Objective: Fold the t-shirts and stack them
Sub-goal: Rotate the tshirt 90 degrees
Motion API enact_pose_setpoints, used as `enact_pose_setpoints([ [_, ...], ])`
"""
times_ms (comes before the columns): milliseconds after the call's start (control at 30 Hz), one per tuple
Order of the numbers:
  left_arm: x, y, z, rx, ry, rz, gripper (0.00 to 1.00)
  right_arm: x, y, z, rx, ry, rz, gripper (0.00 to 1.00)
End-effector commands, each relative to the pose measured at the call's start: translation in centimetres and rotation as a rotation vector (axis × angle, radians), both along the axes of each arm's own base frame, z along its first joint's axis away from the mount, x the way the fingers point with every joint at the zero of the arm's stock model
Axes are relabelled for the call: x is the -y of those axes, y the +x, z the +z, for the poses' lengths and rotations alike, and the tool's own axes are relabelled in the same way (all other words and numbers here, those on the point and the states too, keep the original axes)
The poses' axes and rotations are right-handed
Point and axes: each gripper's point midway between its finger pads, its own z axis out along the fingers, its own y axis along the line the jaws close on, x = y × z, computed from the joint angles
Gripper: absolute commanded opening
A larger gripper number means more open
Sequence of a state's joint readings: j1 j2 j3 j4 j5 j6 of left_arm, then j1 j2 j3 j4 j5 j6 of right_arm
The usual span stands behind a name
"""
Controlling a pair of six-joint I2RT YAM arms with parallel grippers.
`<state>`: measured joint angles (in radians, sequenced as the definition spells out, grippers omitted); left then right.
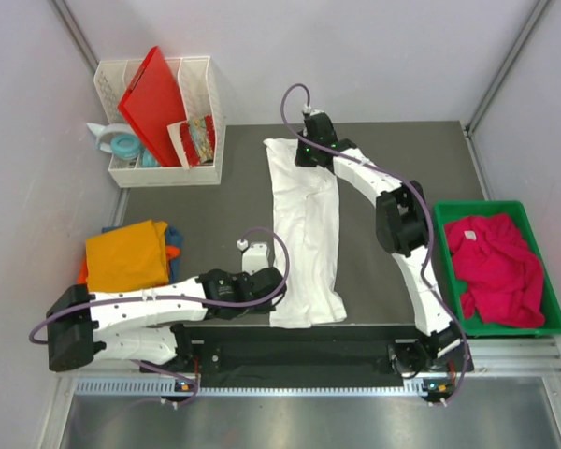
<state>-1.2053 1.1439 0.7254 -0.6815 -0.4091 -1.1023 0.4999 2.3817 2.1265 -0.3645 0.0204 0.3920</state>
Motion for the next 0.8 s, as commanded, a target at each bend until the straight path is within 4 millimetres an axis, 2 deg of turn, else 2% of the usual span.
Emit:
enact_pose_setpoints([
  [0,0.7,0.6,0.8,0.026,-0.014,0.006,0.13,-1.0,0.1,-0.7,-0.077,0.11,0.053,0.0],
  [100,0.7,0.5,0.7,0.02,0.0,0.004,0.13,-0.9,0.5,-1.2,-0.093,0.135,0.056,0.0],
  [133,0.6,0.6,0.6,0.02,0.004,0.006,0.13,-0.6,0.7,-2.0,-0.111,0.134,0.046,0.0],
  [267,0.5,0.6,0.7,0.022,0.014,0.009,0.13,0.6,1.1,-2.8,-0.118,0.124,0.003,0.0],
  [333,0.5,0.7,0.7,0.026,0.014,0.012,0.13,1.2,1.6,-1.8,-0.083,0.129,-0.02,0.0],
  [367,0.5,0.7,0.7,0.026,0.014,0.011,0.13,1.6,1.3,-2.5,-0.094,0.121,-0.03,0.0],
  [433,0.6,0.9,0.7,0.03,0.016,0.011,0.13,2.4,1.7,-1.5,-0.063,0.123,-0.056,0.0],
  [500,0.8,0.9,0.6,0.03,0.017,0.01,0.13,3.0,1.8,-1.6,-0.061,0.125,-0.079,0.0],
  [600,1.1,1.0,0.5,0.029,0.02,0.007,0.13,4.8,2.1,-2.0,-0.081,0.133,-0.131,0.0],
  [633,1.1,1.0,0.4,0.028,0.021,0.005,0.13,5.8,2.5,-1.5,-0.067,0.13,-0.158,0.0],
  [667,1.2,1.0,0.6,0.029,0.016,0.006,0.13,6.5,2.1,-2.2,-0.081,0.118,-0.174,0.0],
  [700,1.2,1.0,0.4,0.027,0.018,0.007,0.13,6.9,2.4,-1.9,-0.058,0.125,-0.184,0.0],
  [733,1.3,1.0,0.4,0.028,0.015,0.006,0.13,7.5,2.5,-0.6,-0.032,0.136,-0.195,0.0],
  [767,1.2,1.0,0.3,0.027,0.02,0.006,0.13,8.1,2.1,-1.5,-0.044,0.132,-0.206,0.0],
])
